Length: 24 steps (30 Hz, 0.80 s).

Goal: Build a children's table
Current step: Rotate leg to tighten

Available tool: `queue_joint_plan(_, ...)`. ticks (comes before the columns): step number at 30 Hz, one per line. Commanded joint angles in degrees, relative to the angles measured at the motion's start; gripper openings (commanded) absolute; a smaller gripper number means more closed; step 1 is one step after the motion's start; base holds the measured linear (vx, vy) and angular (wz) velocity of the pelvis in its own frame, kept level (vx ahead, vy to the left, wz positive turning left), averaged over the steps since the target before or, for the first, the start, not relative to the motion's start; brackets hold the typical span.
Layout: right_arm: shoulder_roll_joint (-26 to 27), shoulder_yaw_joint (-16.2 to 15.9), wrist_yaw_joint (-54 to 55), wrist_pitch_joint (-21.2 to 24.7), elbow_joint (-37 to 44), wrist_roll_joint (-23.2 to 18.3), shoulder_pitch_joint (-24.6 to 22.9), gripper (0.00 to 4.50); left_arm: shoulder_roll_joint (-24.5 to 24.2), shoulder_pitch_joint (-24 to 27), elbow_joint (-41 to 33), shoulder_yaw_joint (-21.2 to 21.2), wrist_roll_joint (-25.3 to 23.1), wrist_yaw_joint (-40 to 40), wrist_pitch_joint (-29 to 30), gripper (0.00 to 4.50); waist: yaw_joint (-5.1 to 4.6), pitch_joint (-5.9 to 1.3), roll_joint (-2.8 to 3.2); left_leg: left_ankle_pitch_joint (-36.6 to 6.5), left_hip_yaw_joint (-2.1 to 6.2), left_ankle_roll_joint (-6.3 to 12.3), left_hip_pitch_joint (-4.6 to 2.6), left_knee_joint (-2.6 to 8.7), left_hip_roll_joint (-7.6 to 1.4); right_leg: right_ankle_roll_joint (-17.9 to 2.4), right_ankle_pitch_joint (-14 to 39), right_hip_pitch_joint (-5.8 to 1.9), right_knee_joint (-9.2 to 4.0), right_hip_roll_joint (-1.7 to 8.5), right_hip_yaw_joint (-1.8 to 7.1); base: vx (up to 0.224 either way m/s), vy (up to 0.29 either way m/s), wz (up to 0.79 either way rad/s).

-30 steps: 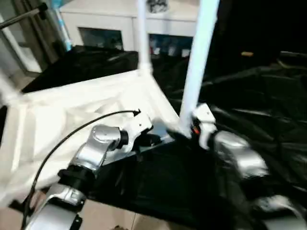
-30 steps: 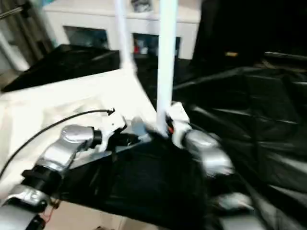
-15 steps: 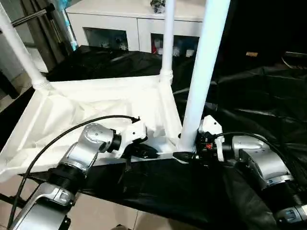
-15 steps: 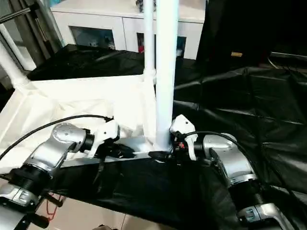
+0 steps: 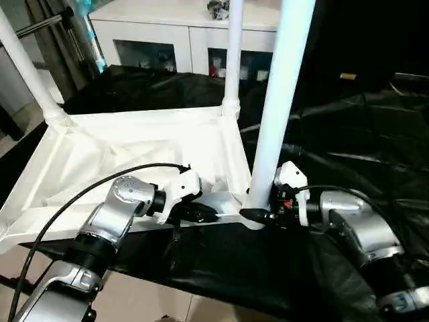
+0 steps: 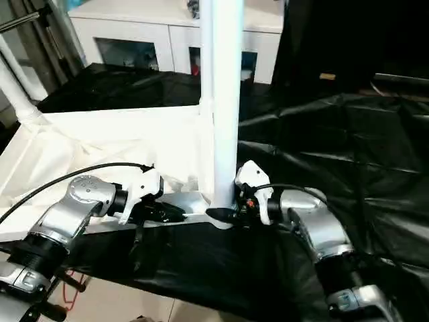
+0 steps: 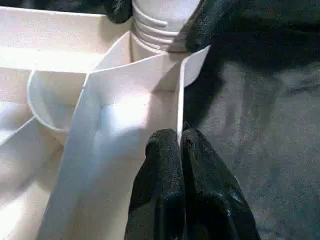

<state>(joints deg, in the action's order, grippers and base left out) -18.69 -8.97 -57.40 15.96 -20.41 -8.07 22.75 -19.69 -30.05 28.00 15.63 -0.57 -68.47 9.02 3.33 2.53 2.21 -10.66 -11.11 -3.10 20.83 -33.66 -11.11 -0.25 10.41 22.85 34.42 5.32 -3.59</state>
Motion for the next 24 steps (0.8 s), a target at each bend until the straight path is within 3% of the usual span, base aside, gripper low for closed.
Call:
queue_joint_plan(1,6.0,-2.7,7.7,-0.4,-4.9,2.0,1.0,2.7,5.5,-2.7,1.2,-0.1,0.0,8.1,2.3,0.0,-0.25,-2.76,-0.4,-16.9,1.04,-0.1,-0.65,4.45,-1.91,-11.0,22.1,-1.94,-4.98,3.11,2.25,0.0,0.0,0.0)
queue_joint_plan(4,10.8,-0.8,17.5,-0.5,-10.5,3.5,3.4,2.69,9.5,-4.7,3.6,-1.4,-0.9,15.1,5.6,0.0,-0.93,-2.66,-0.42,-19.4,1.44,-1.71,-0.73,4.72,-1.7,-9.3,25.9,-2.0,-5.35,3.06,1.99,0.0,0.0,0.0)
queue_joint_plan(5,13.2,-0.2,21.4,-0.2,-12.3,3.8,4.6,2.69,11.3,-5.7,5.1,-1.9,-1.5,18.6,6.8,0.0,-1.53,-2.57,-0.14,-21.6,1.54,-2.23,-0.99,4.76,-1.49,-8.6,27.0,-1.83,-5.79,2.9,1.81,0.0,0.0,0.0)
queue_joint_plan(6,16.2,0.6,26.3,0.9,-14.4,4.3,6.1,2.69,13.0,-6.7,6.9,-2.0,-2.1,21.6,7.2,0.0,-1.69,-2.6,-0.27,-22.1,1.6,-2.22,-1.08,4.76,-1.42,-8.4,27.5,-1.82,-5.89,2.87,1.79,0.0,0.0,0.0)
queue_joint_plan(7,17.0,0.8,27.4,1.1,-15.0,4.3,6.5,2.69,13.3,-6.8,7.3,-1.9,-2.3,22.2,7.2,0.0,-1.86,-2.63,-0.17,-22.7,1.66,-2.11,-1.35,4.68,-1.31,-8.2,28.7,-1.52,-6.09,2.9,1.79,0.0,0.0,0.0)
queue_joint_plan(12,19.0,1.1,29.9,-0.4,-17.5,5.7,7.8,2.69,13.5,-6.4,6.8,-1.7,-2.7,21.7,6.1,0.0,-1.79,-2.63,-0.13,-23.6,1.64,-0.92,-1.26,4.79,-1.34,-7.4,28.8,-1.51,-6.5,2.93,1.82,0.0,0.0,0.0)
queue_joint_plan(13,19.0,1.3,29.7,-0.7,-17.6,5.6,7.9,3.25,13.3,-6.3,6.6,-1.5,-2.7,21.1,5.6,0.0,-1.75,-2.63,0.04,-23.6,1.66,-0.9,-1.27,4.83,-1.35,-7.4,28.6,-1.53,-6.47,2.92,1.82,0.0,0.0,0.0)
queue_joint_plan(16,18.5,1.8,27.7,-0.7,-16.7,4.6,7.7,3.45,12.4,-6.0,6.1,-1.1,-2.7,19.0,4.3,0.0,-1.75,-2.71,0.11,-23.3,1.63,-0.7,-1.2,4.93,-1.42,-7.9,26.8,-1.61,-6.31,2.83,1.89,0.0,0.0,0.0)
queue_joint_plan(17,18.3,2.0,27.4,-1.0,-16.6,4.8,7.7,3.75,12.0,-5.9,5.9,-0.9,-2.5,18.1,4.3,0.0,-1.8,-2.78,0.22,-22.8,1.73,-0.71,-0.94,5.05,-1.5,-8.3,25.3,-1.84,-6.06,2.87,1.91,0.0,0.0,0.0)
queue_joint_plan(20,16.3,1.8,25.8,-3.1,-15.2,5.0,7.9,3.83,10.3,-4.8,3.8,-0.1,-1.2,13.1,3.6,0.0,-2.03,-2.96,0.26,-22.4,1.74,-0.77,-0.71,5.06,-1.58,-9.4,22.2,-2.09,-5.64,2.85,1.99,0.0,0.0,0.0)
queue_joint_plan(22,15.3,1.5,23.7,-3.5,-14.3,4.6,7.7,3.83,9.5,-4.4,3.3,0.3,-1.1,11.6,2.6,0.0,-2.14,-3.23,0.28,-20.2,1.59,-0.51,-0.59,4.94,-1.68,-11.0,17.3,-2.23,-5.17,2.79,2.12,0.0,0.0,0.0)
queue_joint_plan(23,13.8,0.8,20.5,-3.9,-12.8,4.2,7.3,3.83,8.6,-3.8,2.6,0.6,-0.6,9.5,2.2,0.0,-1.96,-3.55,0.0,-17.8,1.34,0.32,-0.66,4.6,-1.67,-12.4,13.2,-2.34,-4.74,2.72,2.19,0.0,0.0,0.0)
queue_joint_plan(24,12.1,-0.3,16.7,-4.7,-11.3,4.1,6.7,3.83,7.5,-3.2,1.9,0.8,-0.2,7.3,1.7,0.0,-1.85,-3.75,0.13,-14.6,1.21,1.51,-0.28,4.32,-1.7,-13.6,8.2,-2.68,-4.18,2.69,2.19,0.0,0.0,0.0)
